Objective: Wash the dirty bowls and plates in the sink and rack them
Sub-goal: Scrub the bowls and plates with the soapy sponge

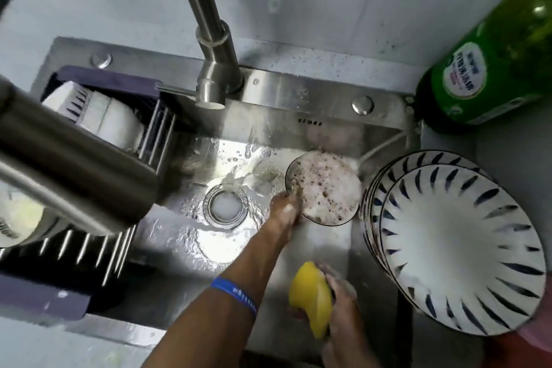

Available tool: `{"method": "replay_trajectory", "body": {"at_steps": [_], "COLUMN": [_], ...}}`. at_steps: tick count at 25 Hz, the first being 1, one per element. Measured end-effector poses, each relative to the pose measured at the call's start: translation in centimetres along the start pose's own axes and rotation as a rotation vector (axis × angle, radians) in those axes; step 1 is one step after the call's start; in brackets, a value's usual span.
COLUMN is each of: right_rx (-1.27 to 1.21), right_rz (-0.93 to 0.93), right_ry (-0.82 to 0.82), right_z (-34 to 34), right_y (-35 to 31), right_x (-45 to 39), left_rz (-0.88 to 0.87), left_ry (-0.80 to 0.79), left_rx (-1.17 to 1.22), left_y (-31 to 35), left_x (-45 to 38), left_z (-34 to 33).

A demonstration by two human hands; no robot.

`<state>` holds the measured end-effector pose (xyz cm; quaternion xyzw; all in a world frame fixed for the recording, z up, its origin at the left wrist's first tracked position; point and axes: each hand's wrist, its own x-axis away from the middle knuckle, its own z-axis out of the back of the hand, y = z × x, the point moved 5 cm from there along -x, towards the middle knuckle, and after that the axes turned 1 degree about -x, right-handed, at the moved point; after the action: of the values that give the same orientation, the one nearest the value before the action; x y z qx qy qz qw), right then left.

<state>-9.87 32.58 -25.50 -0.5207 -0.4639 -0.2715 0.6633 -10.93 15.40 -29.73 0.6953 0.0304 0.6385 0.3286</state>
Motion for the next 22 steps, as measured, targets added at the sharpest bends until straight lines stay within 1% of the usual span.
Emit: {"method": "replay_trajectory", "body": {"at_steps": [1, 2, 3, 5, 6, 7, 9, 10, 11, 12, 13, 14, 15, 16, 17, 18, 19, 20, 21, 22], "right_rx": [-0.028, -0.068, -0.09, -0.067, -0.009, 0.044, 0.106, 0.139, 0.162, 0.214, 0.318, 0.457, 0.626, 0.822, 1.024, 1.166, 1.243, 1.292, 1.313, 1.275], "right_rz": [0.04, 0.084, 0.076, 0.043, 0.03, 0.026, 0.074, 0.135, 0.237, 0.363, 0.519, 0.686, 0.844, 0.934, 0.977, 0.964, 0.925, 0.888, 0.873, 0.907], "right_ry": [-0.004, -0.026, -0.009, -0.024, -0.05, -0.038, 0.005, 0.047, 0.077, 0.087, 0.071, 0.082, 0.092, 0.043, -0.016, -0.059, -0.085, -0.129, -0.206, -0.271], "right_z": [-0.3, -0.3, -0.4, 0.2, 0.6, 0.4, -0.4, -1.1, -1.9, -3.0, -4.4, -5.8, -7.3, -8.5, -9.2, -9.1, -8.8, -8.5, -8.6, -9.2], "right_y": [-1.1, -2.2, -2.7, -2.6, -2.0, -1.9, -2.3, -2.8, -3.5, -4.3, -5.5, -6.7, -7.8, -8.2, -8.1, -7.3, -6.7, -6.0, -5.4, -5.7], "right_x": [1.3, 2.7, 3.9, 6.6, 7.5, 8.9, 11.8, 13.2, 14.4, 15.2, 16.3, 17.0, 16.9, 16.1, 15.3, 14.4, 14.7, 15.0, 15.6, 16.1], "left_rz": [-0.003, -0.022, -0.05, -0.189, -0.265, -0.345, -0.476, -0.523, -0.502, -0.425, -0.311, -0.241, -0.212, -0.203, -0.196, -0.2, -0.2, -0.186, -0.182, -0.179], "left_ry": [-0.019, -0.005, 0.028, 0.098, 0.145, 0.198, 0.244, 0.239, 0.206, 0.193, 0.182, 0.159, 0.142, 0.113, 0.074, 0.051, 0.037, 0.038, 0.039, 0.049], "left_rx": [-0.021, -0.016, -0.053, -0.208, -0.332, -0.434, -0.496, -0.459, -0.349, -0.216, -0.075, 0.013, 0.044, 0.068, 0.085, 0.104, 0.104, 0.085, 0.032, -0.006], "left_y": [-0.2, -0.5, -1.3, -2.1, -1.5, 0.0, 1.6, 1.6, 1.9, 1.8, 1.5, 1.8, 2.4, 3.0, 3.5, 3.8, 4.3, 4.4, 4.2, 4.1], "left_x": [0.8, 1.5, 2.1, 4.3, 6.6, 10.0, 14.2, 15.0, 15.8, 16.0, 16.2, 16.6, 17.3, 18.1, 18.7, 19.4, 20.1, 20.5, 20.6, 21.0], "left_z": [0.7, 1.5, 2.8, 6.0, 7.1, 8.2, 10.1, 11.0, 11.9, 12.7, 13.2, 13.3, 13.4, 13.1, 12.9, 12.8, 12.8, 12.9, 12.8, 12.4]}}
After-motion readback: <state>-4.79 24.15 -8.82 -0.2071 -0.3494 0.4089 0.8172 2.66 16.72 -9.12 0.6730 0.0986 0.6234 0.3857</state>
